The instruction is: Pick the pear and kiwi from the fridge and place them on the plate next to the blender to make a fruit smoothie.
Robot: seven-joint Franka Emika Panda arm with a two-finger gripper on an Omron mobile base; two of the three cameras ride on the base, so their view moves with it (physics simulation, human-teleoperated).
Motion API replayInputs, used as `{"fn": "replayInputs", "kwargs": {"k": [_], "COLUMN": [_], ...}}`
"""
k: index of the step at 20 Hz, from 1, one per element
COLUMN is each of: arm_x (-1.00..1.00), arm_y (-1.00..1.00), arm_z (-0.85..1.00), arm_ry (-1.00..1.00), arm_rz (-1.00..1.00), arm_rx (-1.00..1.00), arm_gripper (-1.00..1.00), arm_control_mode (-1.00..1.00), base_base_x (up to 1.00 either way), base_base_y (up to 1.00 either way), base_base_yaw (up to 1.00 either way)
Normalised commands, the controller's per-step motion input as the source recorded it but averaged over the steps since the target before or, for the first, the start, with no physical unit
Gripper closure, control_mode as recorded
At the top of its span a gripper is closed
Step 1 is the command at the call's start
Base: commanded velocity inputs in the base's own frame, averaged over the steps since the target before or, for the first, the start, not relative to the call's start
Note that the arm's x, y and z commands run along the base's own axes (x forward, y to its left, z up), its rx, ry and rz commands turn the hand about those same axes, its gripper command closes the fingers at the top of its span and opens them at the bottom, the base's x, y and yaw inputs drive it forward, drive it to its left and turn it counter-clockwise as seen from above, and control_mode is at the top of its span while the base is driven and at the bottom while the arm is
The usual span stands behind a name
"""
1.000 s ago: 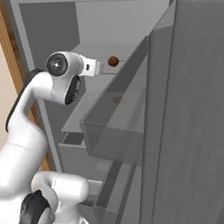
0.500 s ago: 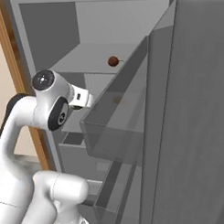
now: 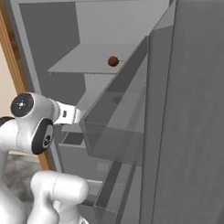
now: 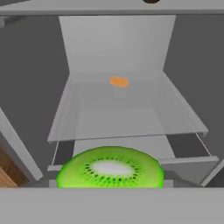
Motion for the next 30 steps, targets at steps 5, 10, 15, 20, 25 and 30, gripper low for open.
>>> {"fn": "replayInputs", "kwargs": {"k": [5, 10, 15, 20, 25, 30], "arm_x": [-0.87, -0.12, 0.0, 0.0, 0.0, 0.0], "arm_y": [0.01, 0.0, 0.0, 0.0, 0.0, 0.0], "arm_z": [0.12, 0.0, 0.0, 0.0, 0.0, 0.0], "arm_ry": [0.08, 0.05, 0.0, 0.0, 0.0, 0.0], "arm_rz": [0.0, 0.01, 0.0, 0.0, 0.0, 0.0], "arm_rx": [0.03, 0.0, 0.0, 0.0, 0.0, 0.0], "arm_gripper": [1.0, 1.0, 1.0, 1.0, 1.0, 1.0], "arm_control_mode": [-1.0, 1.0, 1.0, 1.0, 1.0, 1.0], "base_base_x": [0.0, -0.03, -0.41, -0.95, -0.98, -0.9], "base_base_y": [0.0, 0.11, 0.77, 0.33, 0.01, 0.0], "base_base_yaw": [0.0, 0.0, -0.02, -0.43, -0.66, -0.74]}}
